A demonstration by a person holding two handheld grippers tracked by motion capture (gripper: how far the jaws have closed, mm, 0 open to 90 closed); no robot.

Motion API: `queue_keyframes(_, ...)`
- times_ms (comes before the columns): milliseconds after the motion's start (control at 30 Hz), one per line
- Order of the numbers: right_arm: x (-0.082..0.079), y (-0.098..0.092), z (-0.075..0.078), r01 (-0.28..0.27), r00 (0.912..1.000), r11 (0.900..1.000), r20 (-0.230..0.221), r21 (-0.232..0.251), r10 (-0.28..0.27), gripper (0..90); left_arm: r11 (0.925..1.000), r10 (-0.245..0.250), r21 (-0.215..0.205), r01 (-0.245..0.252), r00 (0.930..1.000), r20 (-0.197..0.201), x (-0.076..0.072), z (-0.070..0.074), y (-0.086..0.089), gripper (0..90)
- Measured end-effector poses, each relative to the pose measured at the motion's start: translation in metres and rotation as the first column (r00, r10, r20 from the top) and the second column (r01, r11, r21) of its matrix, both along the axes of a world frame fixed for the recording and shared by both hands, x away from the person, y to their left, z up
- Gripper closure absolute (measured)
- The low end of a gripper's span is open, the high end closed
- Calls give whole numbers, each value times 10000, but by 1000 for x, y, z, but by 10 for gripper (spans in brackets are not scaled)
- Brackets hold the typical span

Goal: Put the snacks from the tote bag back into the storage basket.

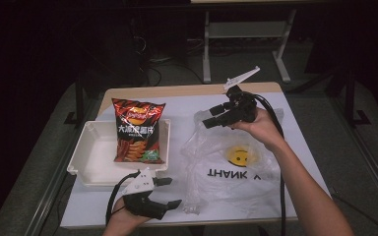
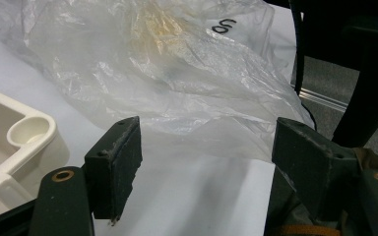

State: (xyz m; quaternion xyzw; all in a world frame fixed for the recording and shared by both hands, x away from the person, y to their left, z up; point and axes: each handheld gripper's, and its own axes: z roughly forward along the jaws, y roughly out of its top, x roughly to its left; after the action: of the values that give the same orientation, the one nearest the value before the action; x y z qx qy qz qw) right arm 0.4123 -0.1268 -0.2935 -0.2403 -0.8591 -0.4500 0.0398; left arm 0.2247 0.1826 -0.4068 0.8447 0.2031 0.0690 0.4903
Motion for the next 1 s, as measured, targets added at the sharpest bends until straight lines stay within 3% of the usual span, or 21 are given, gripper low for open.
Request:
queue_keyframes(833,-14,-39,-7,398,9992,9991,15,149,-398,288,9999,44,115,-43,10000,-49,1,-1,0,261)
queue_keyframes(1000,-19,-50,-7,510,9986,9984,116,242,-513,289,9998,166,-107,-168,9997,-166,1,-2,0,261)
